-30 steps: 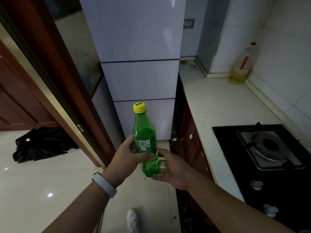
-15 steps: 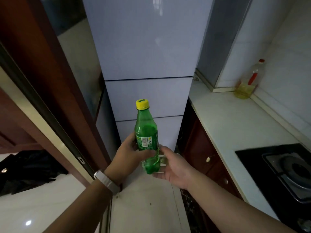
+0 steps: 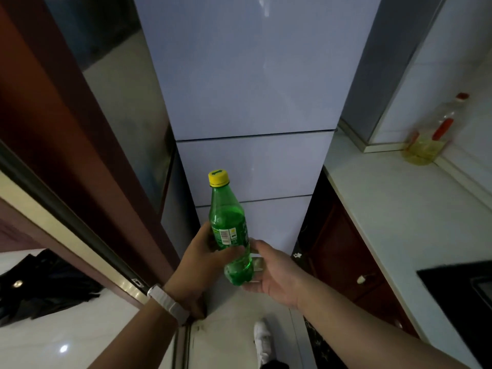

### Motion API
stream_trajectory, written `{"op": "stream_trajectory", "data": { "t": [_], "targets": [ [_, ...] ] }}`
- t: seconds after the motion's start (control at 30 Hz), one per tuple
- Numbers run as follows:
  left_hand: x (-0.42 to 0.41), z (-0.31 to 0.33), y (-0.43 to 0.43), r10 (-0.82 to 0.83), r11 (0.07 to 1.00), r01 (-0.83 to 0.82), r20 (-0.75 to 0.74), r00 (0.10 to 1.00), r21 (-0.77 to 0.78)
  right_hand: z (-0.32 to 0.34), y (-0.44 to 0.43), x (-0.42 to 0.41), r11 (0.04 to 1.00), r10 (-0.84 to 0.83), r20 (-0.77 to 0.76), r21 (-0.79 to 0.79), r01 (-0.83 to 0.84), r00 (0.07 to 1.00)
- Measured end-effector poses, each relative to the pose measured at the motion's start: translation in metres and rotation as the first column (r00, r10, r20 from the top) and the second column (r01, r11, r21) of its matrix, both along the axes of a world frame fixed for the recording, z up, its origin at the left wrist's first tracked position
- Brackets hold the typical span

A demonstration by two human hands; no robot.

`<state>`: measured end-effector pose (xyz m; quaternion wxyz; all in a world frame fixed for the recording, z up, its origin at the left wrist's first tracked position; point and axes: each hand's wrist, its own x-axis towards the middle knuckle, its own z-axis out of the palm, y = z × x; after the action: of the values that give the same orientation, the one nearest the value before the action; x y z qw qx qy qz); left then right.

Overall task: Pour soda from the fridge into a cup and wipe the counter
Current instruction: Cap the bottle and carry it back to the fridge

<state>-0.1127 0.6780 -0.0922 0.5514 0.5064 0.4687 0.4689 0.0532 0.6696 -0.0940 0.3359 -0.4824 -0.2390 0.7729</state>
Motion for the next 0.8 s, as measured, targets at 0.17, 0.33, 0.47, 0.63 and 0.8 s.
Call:
{"op": "stream_trajectory", "data": {
  "t": [0.17, 0.33, 0.47, 0.63, 0.8],
  "targets": [
    [-0.003, -0.003, 0.05, 0.094, 0.995, -0.095, -0.011, 0.995, -0.016, -0.015, 0.062, -0.008, 0.996, 0.09, 0.008, -0.029, -0.09, 0.996],
    [-0.004, -0.001, 0.103, 0.162, 0.986, -0.163, -0.045, 0.986, -0.02, -0.013, 0.125, -0.007, 0.984, 0.174, -0.012, -0.032, -0.175, 0.985],
    [-0.004, 0.007, 0.133, 0.249, 0.968, -0.25, -0.063, 0.967, -0.014, -0.009, 0.17, -0.008, 0.968, 0.248, -0.008, -0.03, -0.249, 0.969],
    [-0.013, 0.023, 0.153, 0.284, 0.958, -0.286, -0.051, 0.957, -0.029, -0.002, 0.202, -0.022, 0.95, 0.312, 0.009, -0.017, -0.311, 0.95],
    [-0.027, 0.038, 0.173, 0.297, 0.954, -0.298, -0.042, 0.954, -0.018, 0.004, 0.228, -0.04, 0.942, 0.337, -0.01, 0.019, -0.336, 0.942]
  ]
}}
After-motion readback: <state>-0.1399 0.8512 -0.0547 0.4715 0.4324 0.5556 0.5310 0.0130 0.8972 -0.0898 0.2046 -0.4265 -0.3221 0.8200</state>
